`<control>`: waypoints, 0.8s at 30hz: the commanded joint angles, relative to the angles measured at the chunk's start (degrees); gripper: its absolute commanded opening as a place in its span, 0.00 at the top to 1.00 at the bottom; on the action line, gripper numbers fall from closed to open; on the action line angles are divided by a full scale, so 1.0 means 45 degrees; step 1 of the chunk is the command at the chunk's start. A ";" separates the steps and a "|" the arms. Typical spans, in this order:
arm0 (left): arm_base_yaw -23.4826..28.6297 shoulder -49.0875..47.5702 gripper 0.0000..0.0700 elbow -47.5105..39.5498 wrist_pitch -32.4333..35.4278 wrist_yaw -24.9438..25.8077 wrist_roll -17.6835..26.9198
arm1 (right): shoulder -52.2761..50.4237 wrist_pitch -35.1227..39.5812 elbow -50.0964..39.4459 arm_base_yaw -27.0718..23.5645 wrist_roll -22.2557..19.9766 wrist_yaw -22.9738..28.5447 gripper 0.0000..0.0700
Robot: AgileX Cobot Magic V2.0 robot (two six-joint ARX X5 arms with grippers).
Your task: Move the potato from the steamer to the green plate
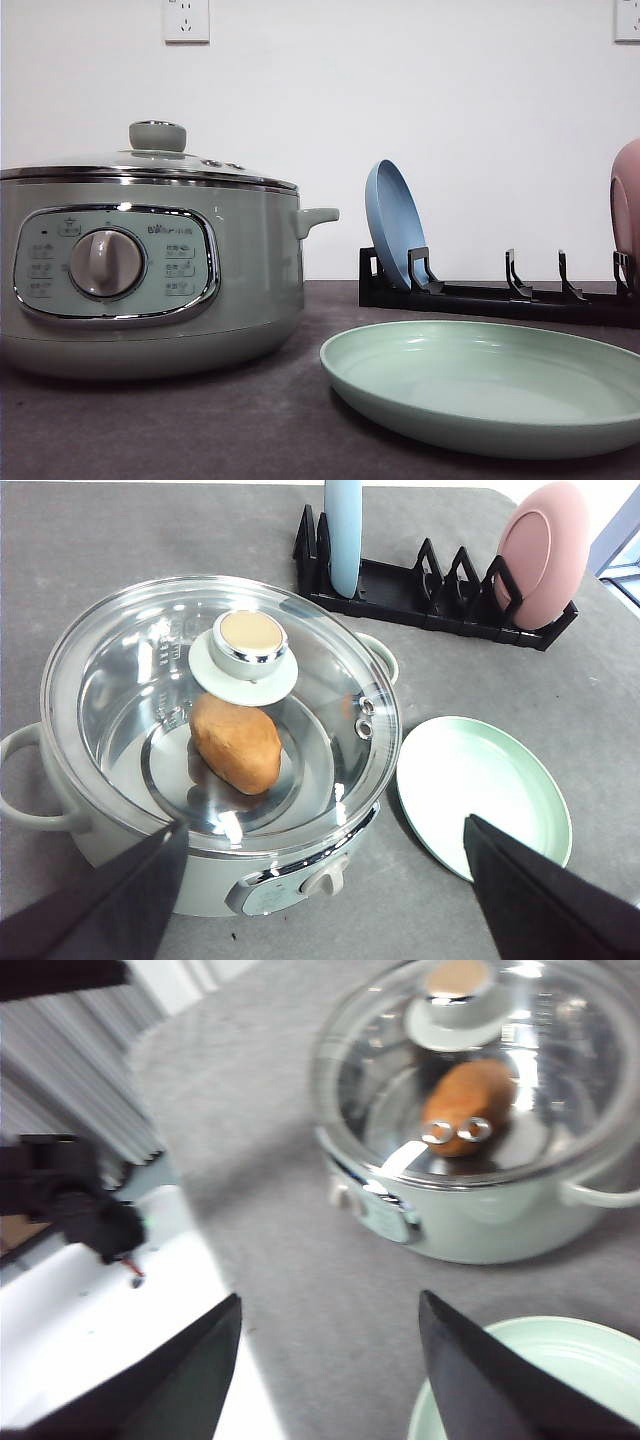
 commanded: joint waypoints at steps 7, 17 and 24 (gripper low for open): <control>-0.0019 0.0068 0.20 0.0321 0.0121 0.0063 0.0000 | 0.0117 0.0082 0.0262 0.0046 -0.0235 -0.0252 0.50; -0.0024 0.0600 0.20 0.0674 0.0461 0.0049 -0.0568 | 0.0117 0.0049 0.0262 0.0046 -0.0238 -0.0252 0.50; -0.0404 0.2695 0.20 0.2854 0.0119 -0.0582 -0.0518 | 0.0117 0.0000 0.0262 0.0046 -0.0238 -0.0252 0.50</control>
